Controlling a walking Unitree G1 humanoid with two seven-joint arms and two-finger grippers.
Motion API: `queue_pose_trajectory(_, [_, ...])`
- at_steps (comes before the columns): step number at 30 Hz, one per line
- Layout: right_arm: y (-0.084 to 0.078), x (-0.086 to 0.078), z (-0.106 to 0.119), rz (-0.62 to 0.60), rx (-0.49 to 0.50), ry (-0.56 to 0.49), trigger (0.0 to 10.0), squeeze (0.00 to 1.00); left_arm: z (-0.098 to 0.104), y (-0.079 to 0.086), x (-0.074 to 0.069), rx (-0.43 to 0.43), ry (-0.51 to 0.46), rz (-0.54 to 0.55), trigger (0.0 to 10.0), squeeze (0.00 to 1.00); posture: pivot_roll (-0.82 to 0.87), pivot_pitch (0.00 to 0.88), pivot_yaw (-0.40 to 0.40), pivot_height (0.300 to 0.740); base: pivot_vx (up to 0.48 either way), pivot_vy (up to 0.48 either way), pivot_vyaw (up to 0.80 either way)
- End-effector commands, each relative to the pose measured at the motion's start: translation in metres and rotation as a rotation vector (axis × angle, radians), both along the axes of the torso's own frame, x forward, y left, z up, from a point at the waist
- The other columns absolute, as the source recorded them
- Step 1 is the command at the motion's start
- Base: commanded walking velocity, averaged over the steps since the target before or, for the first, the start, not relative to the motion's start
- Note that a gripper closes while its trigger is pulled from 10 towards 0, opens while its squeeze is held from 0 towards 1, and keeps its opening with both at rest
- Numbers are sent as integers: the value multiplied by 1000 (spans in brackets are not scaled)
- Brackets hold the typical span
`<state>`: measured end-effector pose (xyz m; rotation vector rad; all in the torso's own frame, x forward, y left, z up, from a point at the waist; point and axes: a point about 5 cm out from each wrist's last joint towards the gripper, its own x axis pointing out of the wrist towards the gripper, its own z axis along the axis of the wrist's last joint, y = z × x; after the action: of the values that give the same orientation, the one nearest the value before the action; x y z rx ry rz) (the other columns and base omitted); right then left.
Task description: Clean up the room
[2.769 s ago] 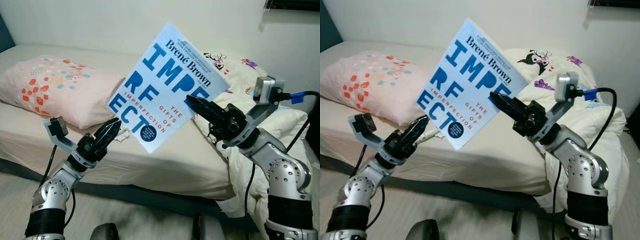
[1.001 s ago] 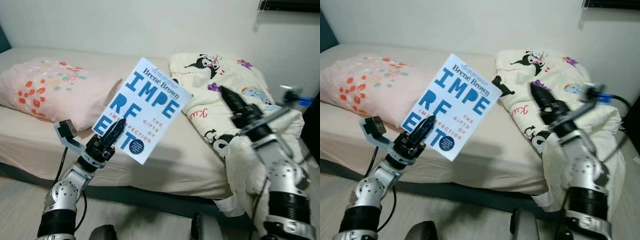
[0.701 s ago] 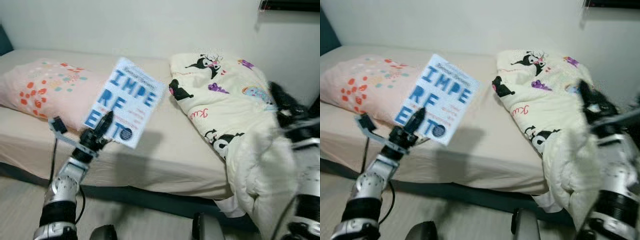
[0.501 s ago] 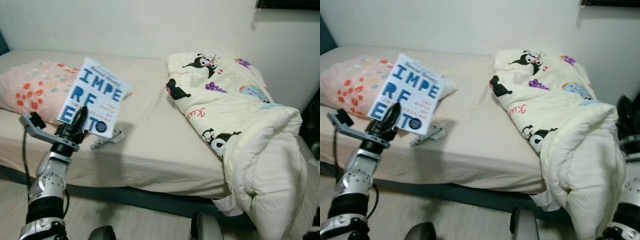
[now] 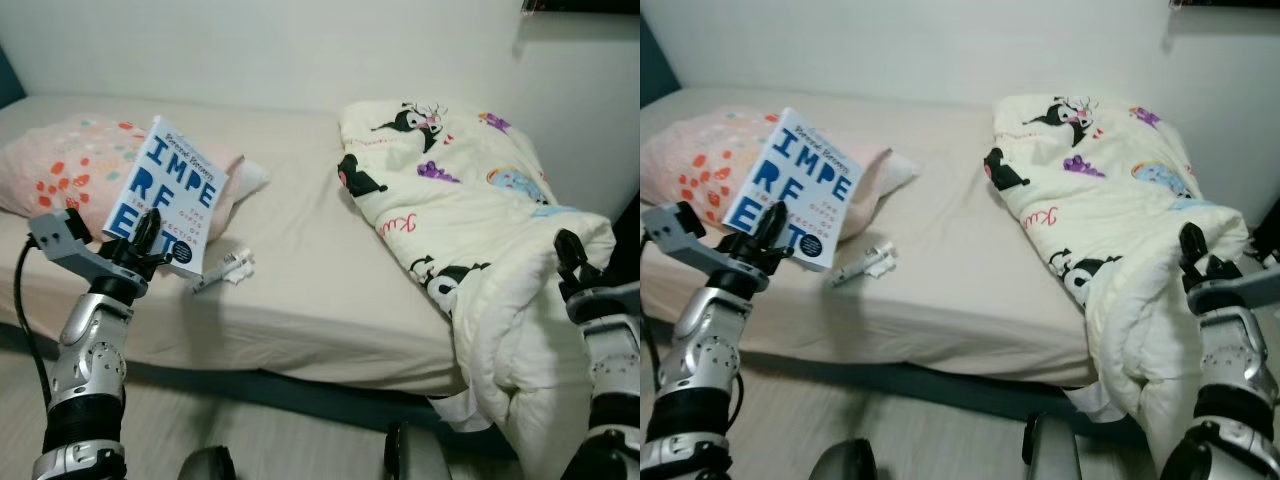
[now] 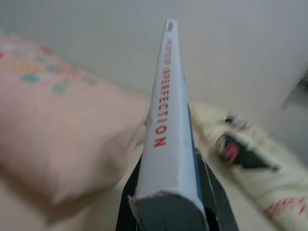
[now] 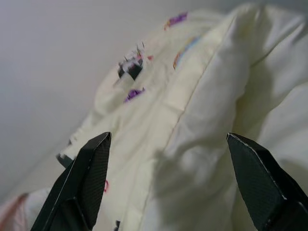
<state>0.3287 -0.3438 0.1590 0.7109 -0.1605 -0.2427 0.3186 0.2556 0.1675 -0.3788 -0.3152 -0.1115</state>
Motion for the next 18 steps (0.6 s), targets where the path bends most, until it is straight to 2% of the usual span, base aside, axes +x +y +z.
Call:
queue_pose_trajectory(1, [2, 1, -5, 6, -8, 34, 10000, 0, 9, 2, -1, 32, -24, 4, 10000, 0, 76, 167, 2, 512, 0, 0, 0])
queue_pose_trajectory(4, [5, 7, -12, -26, -49, 173, 10000, 0, 7, -1, -7, 52, -7, 10, 10000, 0, 81, 185, -3, 512, 0, 0, 0])
queue_pose_trajectory(7, [9, 11, -14, -21, -44, 198, 10000, 0, 6, -4, -10, 65, -2, 5, 10000, 0, 93, 192, -4, 512, 0, 0, 0])
queue_pose_trajectory(8, [13, 14, -13, -5, -42, 193, 4275, 0, 7, -5, -11, 74, 0, -2, 10000, 0, 94, 192, -3, 512, 0, 0, 0])
queue_pose_trajectory(9, [13, 14, -13, -5, -42, 193, 4275, 0, 7, -5, -11, 74, 0, -2, 10000, 0, 94, 192, -3, 512, 0, 0, 0])
queue_pose_trajectory(10, [16, 16, -13, 9, -49, 196, 0, 0, 7, -6, -12, 82, 2, -7, 10000, 0, 94, 193, -3, 512, 0, 0, 0])
queue_pose_trajectory(16, [21, 19, -13, 26, -68, 207, 0, 0, 7, -6, -14, 89, 7, -11, 10000, 0, 92, 187, -1, 512, 0, 0, 0])
queue_pose_trajectory(18, [25, 22, -9, 52, -122, 188, 0, 0, 7, -8, -13, 91, 9, -16, 10000, 0, 87, 169, 2, 512, 0, 0, 0])
